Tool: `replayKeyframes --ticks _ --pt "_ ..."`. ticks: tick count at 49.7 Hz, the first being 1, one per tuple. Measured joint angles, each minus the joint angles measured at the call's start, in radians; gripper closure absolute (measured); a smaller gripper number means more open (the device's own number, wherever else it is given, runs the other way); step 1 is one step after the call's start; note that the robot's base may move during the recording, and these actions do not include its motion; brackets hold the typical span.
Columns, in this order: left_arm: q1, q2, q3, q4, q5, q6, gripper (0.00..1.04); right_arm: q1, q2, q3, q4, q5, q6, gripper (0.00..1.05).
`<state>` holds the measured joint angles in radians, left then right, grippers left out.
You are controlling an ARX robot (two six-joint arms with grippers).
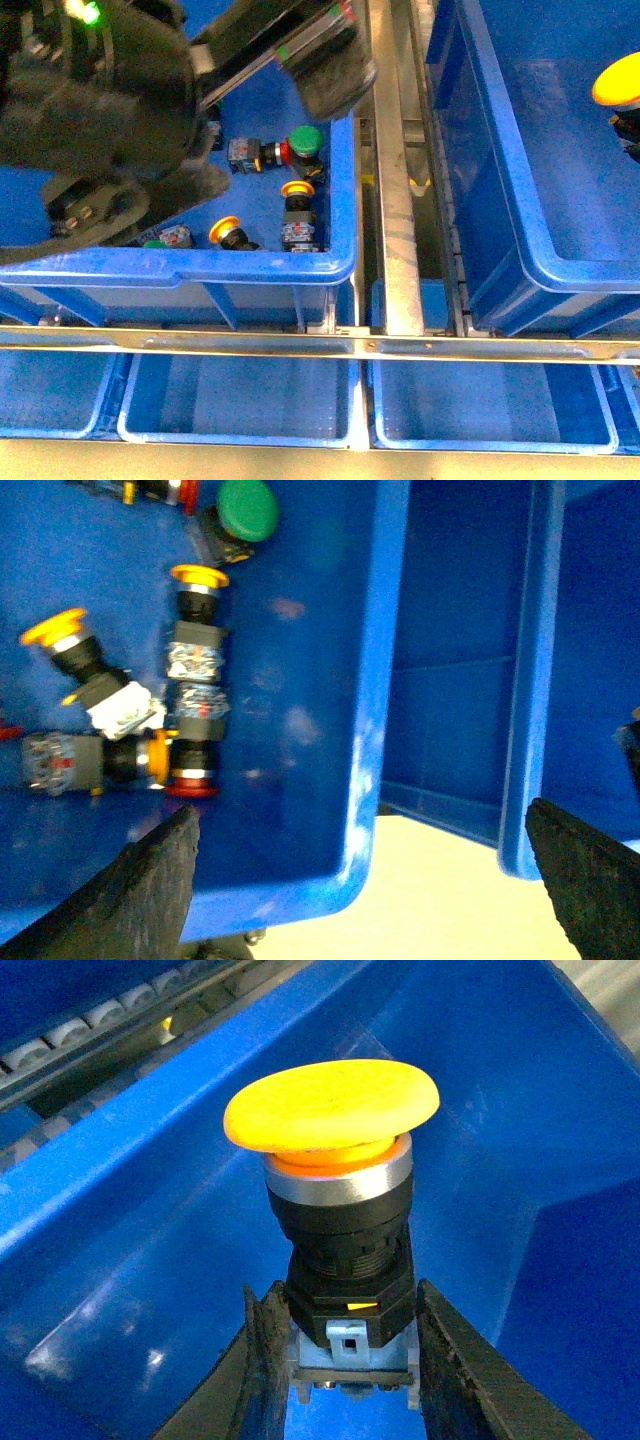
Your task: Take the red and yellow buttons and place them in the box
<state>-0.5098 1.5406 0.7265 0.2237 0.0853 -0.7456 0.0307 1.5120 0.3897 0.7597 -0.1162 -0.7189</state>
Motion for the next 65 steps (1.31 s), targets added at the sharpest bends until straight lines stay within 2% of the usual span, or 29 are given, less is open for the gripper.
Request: replayKeyframes --ticks 12,22,24,25,28,31,32,38,43,48,58,62,65 --pt "0.055 -0.204 -0.185 0.076 -0.089 0.208 0.08 -0.058 -0.050 0.018 -0.035 0.027 0.036 0.77" --pt "0.129 -0.449 -0.364 -0.034 -0.049 0.314 0.08 -0.069 -0.089 0.031 -0.058 0.088 0.130 0.77" --pt "0.130 -0.468 -0.394 -0.028 -0.083 0.335 0.09 -0.064 -0.089 0.032 -0.065 0.105 0.145 0.77" --pt "0.120 -0.456 -0.447 0.101 -0.185 0.386 0.14 -0.061 -0.089 0.033 -0.066 0.114 0.158 0.77" --pt "0.129 -0.454 -0.578 0.435 -0.367 0.536 0.26 -0.049 -0.089 0.034 -0.068 0.125 0.183 0.77" --pt "0.162 -0.528 -0.663 0.621 -0.423 0.631 0.39 -0.034 -0.086 0.043 -0.077 0.140 0.213 0.77" --pt "0.169 -0.557 -0.670 0.634 -0.426 0.648 0.42 -0.026 -0.084 0.046 -0.079 0.150 0.225 0.77" --pt "0.214 -0.706 -0.693 0.574 -0.375 0.705 0.64 0.001 -0.082 0.064 -0.079 0.150 0.256 0.77" --pt "0.288 -0.816 -0.705 0.473 -0.295 0.724 0.87 0.013 -0.064 0.075 -0.082 0.154 0.268 0.77" --pt "0.340 -0.890 -0.705 0.401 -0.245 0.727 1.03 0.014 -0.063 0.080 -0.083 0.158 0.280 0.77" --pt "0.399 -1.107 -0.706 0.203 -0.188 0.733 1.02 0.018 -0.054 0.090 -0.083 0.176 0.296 0.77" --pt "0.466 -1.160 -0.706 0.154 -0.098 0.735 1.02 0.022 -0.053 0.090 -0.083 0.179 0.305 0.78" --pt "0.496 -1.184 -0.706 0.134 -0.099 0.735 1.02 0.026 -0.053 0.090 -0.083 0.182 0.310 0.78"
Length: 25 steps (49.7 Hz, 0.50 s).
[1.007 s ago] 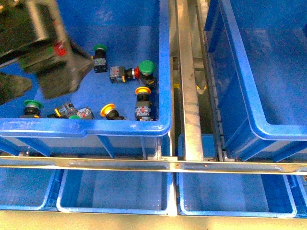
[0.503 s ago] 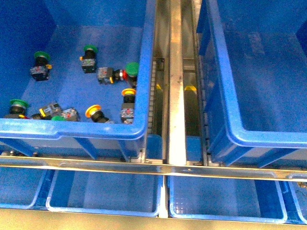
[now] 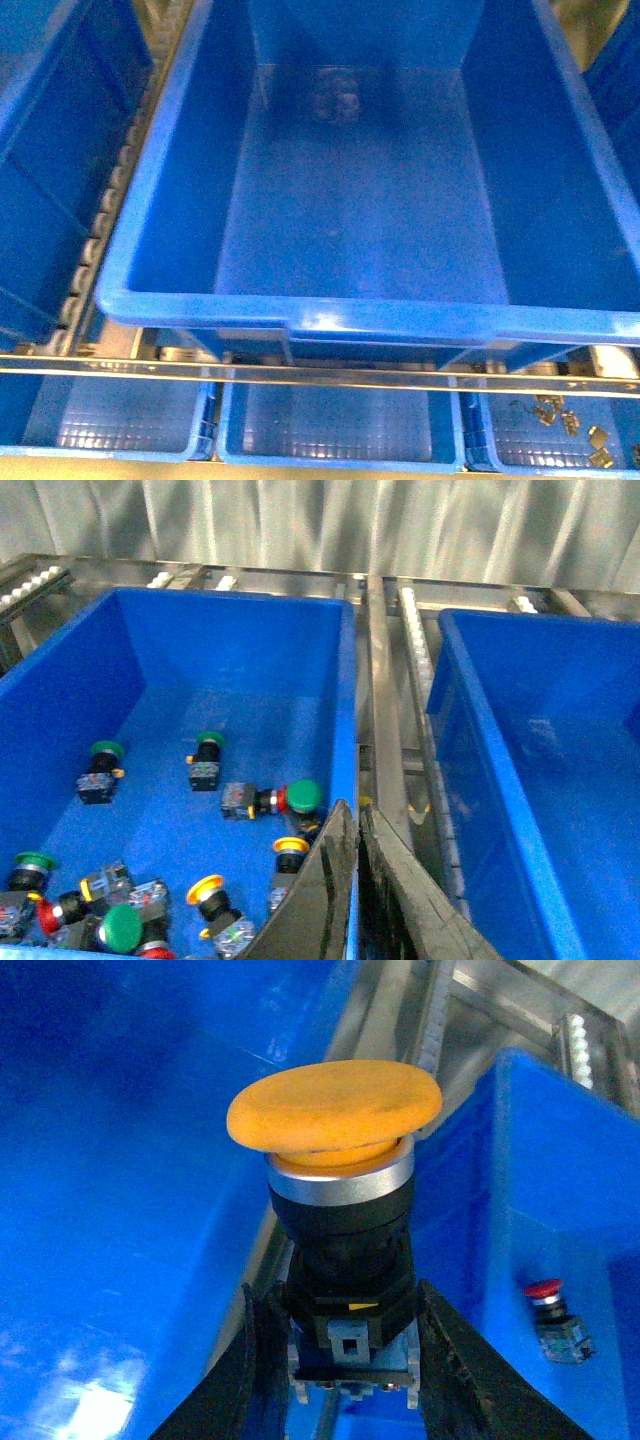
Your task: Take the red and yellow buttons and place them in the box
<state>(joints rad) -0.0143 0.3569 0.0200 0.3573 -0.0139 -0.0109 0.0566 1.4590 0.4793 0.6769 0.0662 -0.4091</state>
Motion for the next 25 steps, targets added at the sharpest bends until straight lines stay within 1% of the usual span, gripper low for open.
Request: replayKeyframes --ticks 9,18,25 --pt "0.009 -0.041 0.000 -0.038 0.014 0.000 1.02 0.003 0.000 -0.005 0.000 0.010 0.010 0.78" --pt "0.010 -0.112 0.000 -0.111 0.014 0.000 1.02 0.001 -0.001 -0.019 0.002 0.020 0.022 0.78" --pt "0.011 -0.165 0.000 -0.164 0.018 0.000 1.02 0.000 -0.002 -0.031 0.043 0.021 0.033 0.78"
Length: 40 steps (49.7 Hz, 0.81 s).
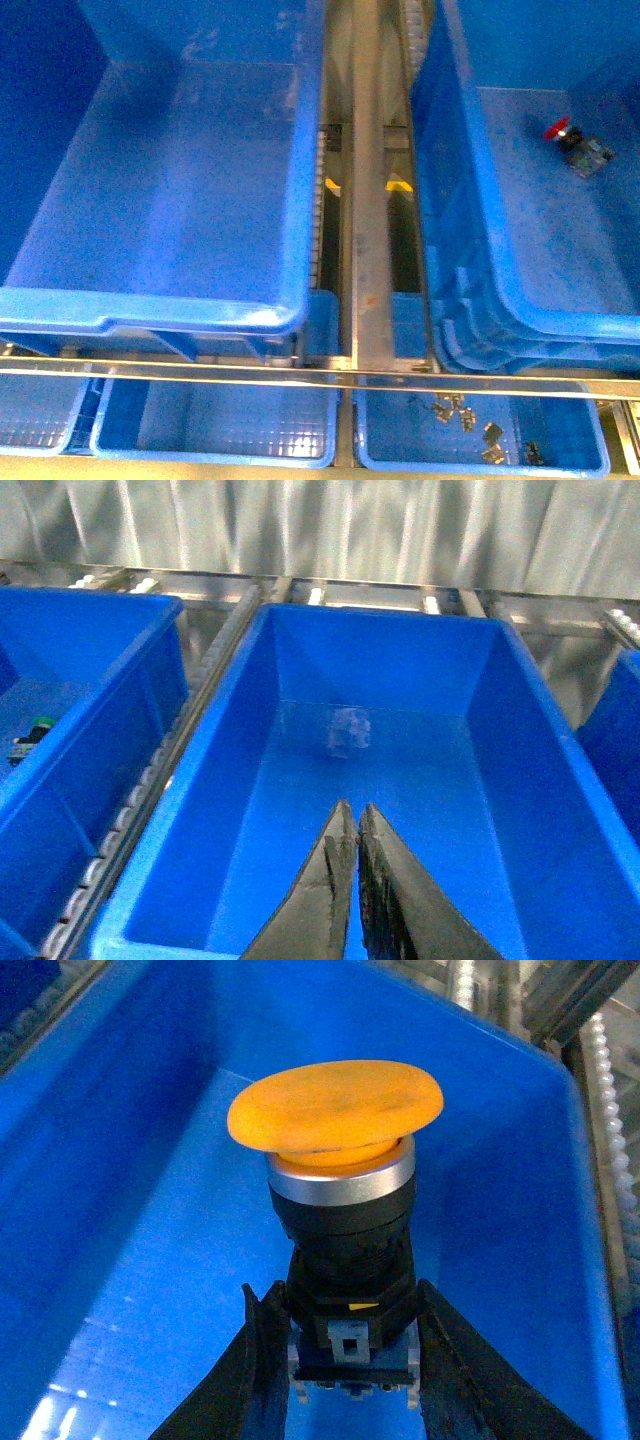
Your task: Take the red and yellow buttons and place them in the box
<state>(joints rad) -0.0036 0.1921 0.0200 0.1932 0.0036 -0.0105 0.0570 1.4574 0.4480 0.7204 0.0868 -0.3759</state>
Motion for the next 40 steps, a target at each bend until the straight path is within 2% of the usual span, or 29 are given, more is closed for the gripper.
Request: replayKeyframes --ticks 4,9,35,36,40 --pt "0.001 -0.039 0.000 -0.038 0.001 0.000 1.02 -0.002 0.000 -0.003 0.002 0.006 0.007 0.78" --pt "0.001 -0.148 0.000 -0.183 0.000 0.001 1.02 -0.004 0.000 -0.005 0.005 0.013 0.017 0.78" --pt "0.003 -0.177 0.000 -0.193 -0.003 0.002 1.02 0.027 0.008 -0.005 0.006 0.000 0.021 0.78" --pt "0.003 -0.177 0.000 -0.193 -0.003 0.002 1.01 0.028 0.008 -0.005 0.006 0.000 0.022 0.78" --pt "0.003 -0.177 0.000 -0.193 -0.003 0.002 0.83 0.035 0.008 -0.005 0.004 0.001 0.023 0.78"
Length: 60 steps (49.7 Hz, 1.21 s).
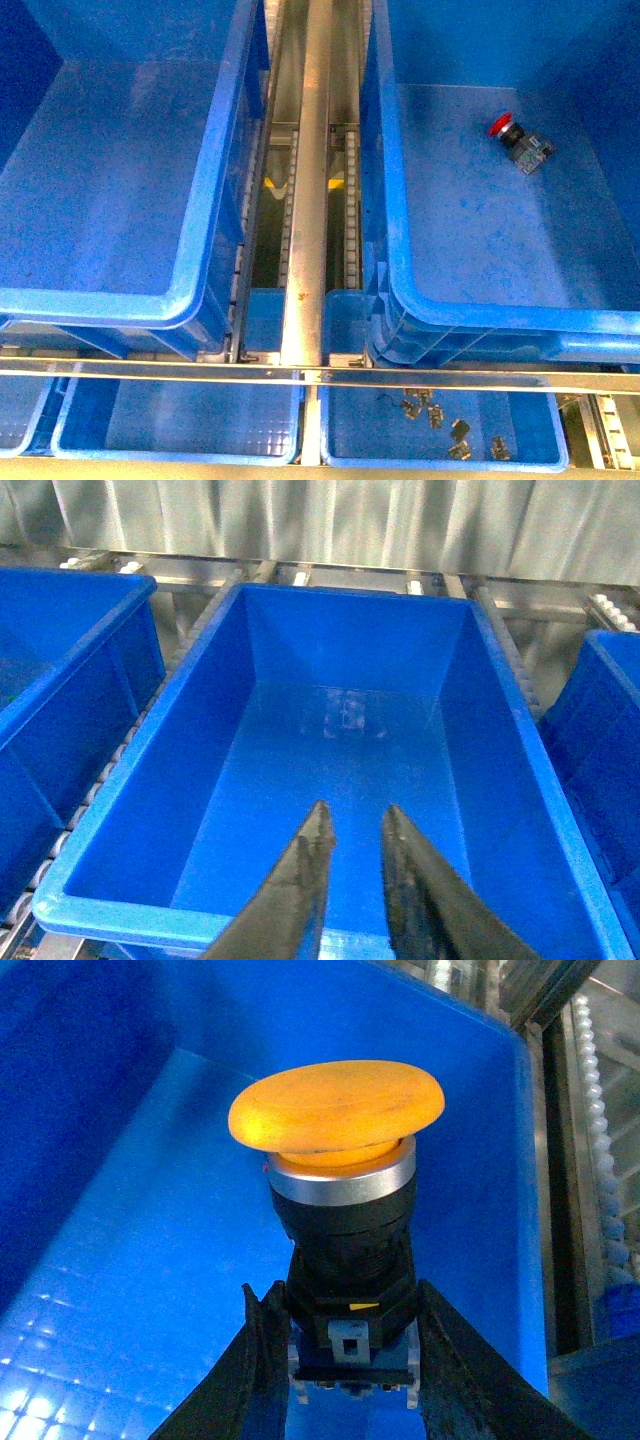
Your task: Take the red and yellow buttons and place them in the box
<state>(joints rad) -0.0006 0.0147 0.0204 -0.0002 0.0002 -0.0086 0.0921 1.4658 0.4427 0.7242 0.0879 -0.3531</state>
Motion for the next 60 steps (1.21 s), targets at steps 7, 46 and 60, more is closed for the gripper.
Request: replayKeyframes --ticks 7,46,60 --pt "0.000 0.000 0.000 0.000 0.000 0.000 0.58 0.013 0.010 0.000 -0.007 0.003 0.013 0.78" --pt "0.000 0.000 0.000 0.000 0.000 0.002 0.08 -0.050 0.605 0.587 -0.245 0.003 0.069 0.78" --pt "0.000 0.000 0.000 0.000 0.000 0.002 0.08 -0.068 0.829 0.967 -0.491 0.039 0.077 0.78"
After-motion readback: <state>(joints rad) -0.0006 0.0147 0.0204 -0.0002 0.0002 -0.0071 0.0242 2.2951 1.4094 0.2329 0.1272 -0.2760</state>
